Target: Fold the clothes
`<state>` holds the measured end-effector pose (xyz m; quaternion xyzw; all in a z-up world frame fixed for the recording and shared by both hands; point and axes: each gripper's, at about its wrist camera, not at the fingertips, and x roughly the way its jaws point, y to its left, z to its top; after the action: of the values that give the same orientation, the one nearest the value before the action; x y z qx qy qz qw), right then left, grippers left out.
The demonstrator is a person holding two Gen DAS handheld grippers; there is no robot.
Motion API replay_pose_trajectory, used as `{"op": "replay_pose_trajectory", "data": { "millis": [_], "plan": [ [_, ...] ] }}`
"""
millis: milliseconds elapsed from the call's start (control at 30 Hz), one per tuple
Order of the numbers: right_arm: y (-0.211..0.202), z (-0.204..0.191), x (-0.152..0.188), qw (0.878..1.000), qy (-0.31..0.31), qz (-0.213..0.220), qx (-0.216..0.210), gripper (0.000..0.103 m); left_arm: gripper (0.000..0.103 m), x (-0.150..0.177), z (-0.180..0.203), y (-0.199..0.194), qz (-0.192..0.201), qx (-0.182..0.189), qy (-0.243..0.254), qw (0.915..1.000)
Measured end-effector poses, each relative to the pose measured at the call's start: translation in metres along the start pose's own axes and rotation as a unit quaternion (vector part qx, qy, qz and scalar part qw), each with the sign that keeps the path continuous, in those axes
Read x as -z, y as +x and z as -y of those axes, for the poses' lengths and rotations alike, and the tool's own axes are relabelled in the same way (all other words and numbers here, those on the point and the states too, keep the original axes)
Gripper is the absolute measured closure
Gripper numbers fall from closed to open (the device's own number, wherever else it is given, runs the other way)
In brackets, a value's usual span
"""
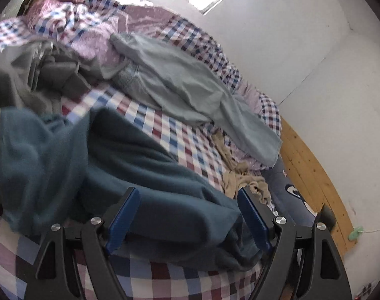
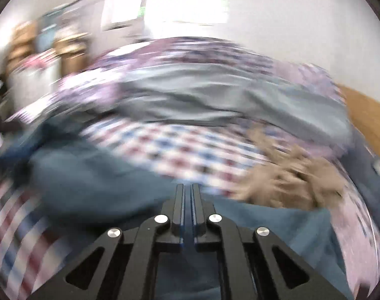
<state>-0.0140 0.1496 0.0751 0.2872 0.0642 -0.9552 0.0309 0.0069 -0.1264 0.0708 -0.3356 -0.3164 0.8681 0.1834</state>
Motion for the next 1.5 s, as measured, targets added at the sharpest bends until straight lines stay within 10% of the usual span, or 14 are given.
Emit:
{"op": "replay_pose_trajectory", "data": {
  "millis": [200,600,1000,1133,1500],
  "plan": [
    [0.019,0.065,0.002,0.988,0.148,-0.037,-0.001,0.1,0.019,0.011,0.001,0.012,-0.046,-0.017,0.016,0.9987],
    [0.008,0.014,-0.005,0.996,0.063,-0.009,-0.069,0.098,0.037,0.051,0.023,0.036,-0.164,-0.048,0.029,0.9848],
    [0.003,-0.013,0.005,0.989,0.022,-0.017,-0.147,0.088,0.091,0.048,0.02,0.044,-0.133,-0.014,-0.005,0.991],
    [0.002,-0.014,0.009,0.985,0.026,-0.016,-0.169,0.06,0.094,0.039,0.019,0.042,-0.111,0.009,-0.018,0.9936],
    [-0.009,-0.018,0.011,0.97,0.02,-0.013,-0.244,0.06,0.095,0.011,0.001,0.043,-0.067,0.038,-0.066,0.9948]
  ]
}}
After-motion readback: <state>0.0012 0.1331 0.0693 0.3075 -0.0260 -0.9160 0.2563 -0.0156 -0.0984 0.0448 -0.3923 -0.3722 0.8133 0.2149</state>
